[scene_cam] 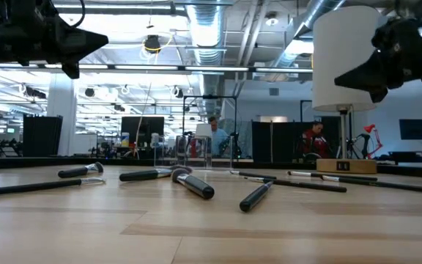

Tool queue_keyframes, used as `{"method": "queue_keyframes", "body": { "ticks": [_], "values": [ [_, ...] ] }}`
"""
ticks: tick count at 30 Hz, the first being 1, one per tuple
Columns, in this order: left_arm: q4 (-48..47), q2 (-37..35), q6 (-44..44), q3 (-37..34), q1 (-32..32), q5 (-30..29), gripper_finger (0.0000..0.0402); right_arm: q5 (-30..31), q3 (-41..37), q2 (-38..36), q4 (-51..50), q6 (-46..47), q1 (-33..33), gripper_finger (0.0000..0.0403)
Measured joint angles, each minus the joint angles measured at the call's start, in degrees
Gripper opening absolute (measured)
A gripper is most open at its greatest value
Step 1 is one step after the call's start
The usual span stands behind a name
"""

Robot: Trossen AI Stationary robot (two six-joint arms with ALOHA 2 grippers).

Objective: Pick & Place Makeup Supplies
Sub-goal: Put the makeup brush into the transparent organizer

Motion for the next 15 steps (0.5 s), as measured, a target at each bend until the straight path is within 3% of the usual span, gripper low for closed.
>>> {"method": "queue_keyframes", "body": {
  "ticks": [15],
  "values": [
    [2.22, 0.50, 0.67, 0.01, 0.00, -4.08, 0.0046, 1.21, 14.82, 37.41, -3.81, 3.44, -0.90, 0.0010]
  ]
}}
